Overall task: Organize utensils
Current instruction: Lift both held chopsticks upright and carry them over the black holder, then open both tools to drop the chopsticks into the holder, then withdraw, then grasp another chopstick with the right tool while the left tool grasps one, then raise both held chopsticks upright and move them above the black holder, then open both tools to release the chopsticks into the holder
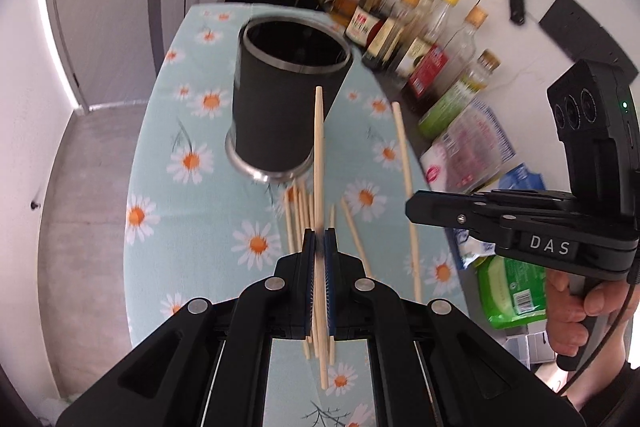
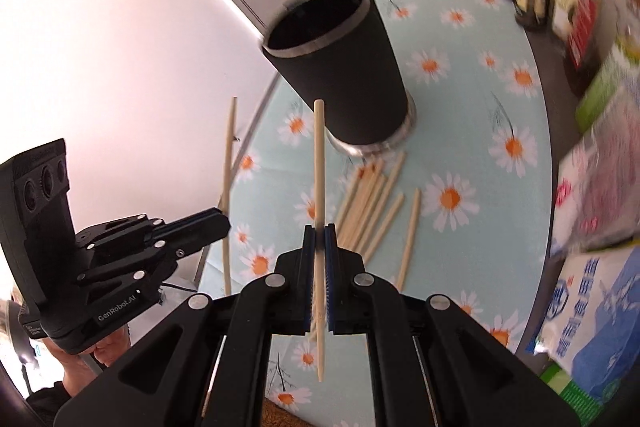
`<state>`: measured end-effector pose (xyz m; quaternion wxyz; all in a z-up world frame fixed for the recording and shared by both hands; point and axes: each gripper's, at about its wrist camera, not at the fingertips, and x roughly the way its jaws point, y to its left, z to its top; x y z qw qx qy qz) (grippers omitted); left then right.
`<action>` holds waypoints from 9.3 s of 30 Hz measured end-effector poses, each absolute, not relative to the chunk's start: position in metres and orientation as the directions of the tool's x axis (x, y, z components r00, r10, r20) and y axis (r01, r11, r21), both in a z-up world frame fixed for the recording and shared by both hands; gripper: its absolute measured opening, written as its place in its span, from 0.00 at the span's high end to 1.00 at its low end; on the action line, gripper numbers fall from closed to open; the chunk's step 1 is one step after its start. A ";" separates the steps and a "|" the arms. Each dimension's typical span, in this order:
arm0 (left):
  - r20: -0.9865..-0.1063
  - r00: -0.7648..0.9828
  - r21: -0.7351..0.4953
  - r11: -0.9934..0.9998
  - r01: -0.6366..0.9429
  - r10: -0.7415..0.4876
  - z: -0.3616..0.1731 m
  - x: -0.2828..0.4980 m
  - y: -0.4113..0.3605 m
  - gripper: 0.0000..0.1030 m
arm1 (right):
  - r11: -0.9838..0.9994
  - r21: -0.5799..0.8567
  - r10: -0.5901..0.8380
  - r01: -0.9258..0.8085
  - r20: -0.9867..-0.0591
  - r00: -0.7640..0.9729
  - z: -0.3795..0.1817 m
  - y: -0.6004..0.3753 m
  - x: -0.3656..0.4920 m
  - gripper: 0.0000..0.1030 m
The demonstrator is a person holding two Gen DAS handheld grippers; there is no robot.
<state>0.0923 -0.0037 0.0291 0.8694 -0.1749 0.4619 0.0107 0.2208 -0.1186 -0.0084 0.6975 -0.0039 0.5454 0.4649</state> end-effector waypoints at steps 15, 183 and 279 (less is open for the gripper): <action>-0.627 0.767 -0.273 0.960 -0.057 -0.133 0.109 0.136 0.022 0.96 | 0.496 0.448 0.771 -0.744 -0.621 0.140 0.087 -0.076 0.258 0.94; -0.996 0.078 -0.052 0.963 -0.265 -0.032 -0.121 0.180 -0.025 0.76 | 0.795 0.373 0.369 -0.479 -0.923 -0.106 -0.093 -0.137 0.228 0.95; -0.321 0.941 -0.369 0.929 -0.021 -0.107 0.088 0.202 0.114 0.62 | 0.632 0.455 0.774 -0.627 -0.394 0.495 0.068 -0.056 0.322 0.81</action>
